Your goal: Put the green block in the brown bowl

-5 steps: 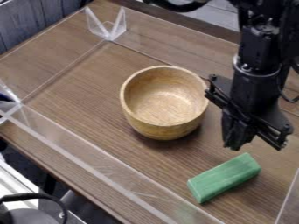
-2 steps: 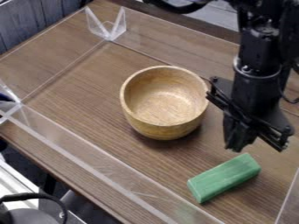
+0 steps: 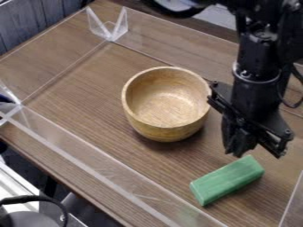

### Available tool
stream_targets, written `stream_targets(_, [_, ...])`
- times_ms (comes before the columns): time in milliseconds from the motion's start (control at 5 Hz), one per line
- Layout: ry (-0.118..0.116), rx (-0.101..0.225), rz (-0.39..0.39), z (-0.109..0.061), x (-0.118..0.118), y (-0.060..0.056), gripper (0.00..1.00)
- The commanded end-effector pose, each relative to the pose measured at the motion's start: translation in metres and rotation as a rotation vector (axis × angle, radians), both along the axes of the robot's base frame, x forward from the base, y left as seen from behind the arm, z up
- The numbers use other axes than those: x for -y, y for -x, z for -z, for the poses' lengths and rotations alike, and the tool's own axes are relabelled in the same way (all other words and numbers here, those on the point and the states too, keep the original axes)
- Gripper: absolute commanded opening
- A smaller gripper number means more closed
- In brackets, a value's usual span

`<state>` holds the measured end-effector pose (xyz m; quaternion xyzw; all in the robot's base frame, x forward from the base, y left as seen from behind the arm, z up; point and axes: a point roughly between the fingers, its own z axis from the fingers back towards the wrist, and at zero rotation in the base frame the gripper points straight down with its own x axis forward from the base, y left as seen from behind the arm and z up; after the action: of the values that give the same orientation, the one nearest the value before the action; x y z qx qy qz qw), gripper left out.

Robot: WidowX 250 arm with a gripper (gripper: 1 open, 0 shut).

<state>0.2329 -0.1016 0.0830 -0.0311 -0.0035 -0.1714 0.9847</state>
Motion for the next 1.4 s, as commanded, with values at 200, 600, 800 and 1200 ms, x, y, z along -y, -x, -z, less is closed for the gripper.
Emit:
stream_targets(200, [0.040,0.055,0.014,-0.005,0.003,-0.006,1.00])
stream_targets(600, [0.066,0.054,0.036,0.008,0.006,-0.002,1.00])
stream_targets(800, [0.070,0.047,0.038,0.016,0.006,-0.002,1.00])
stream_targets(1200, [0.074,0.039,0.036,0.026,0.004,-0.002,1.00])
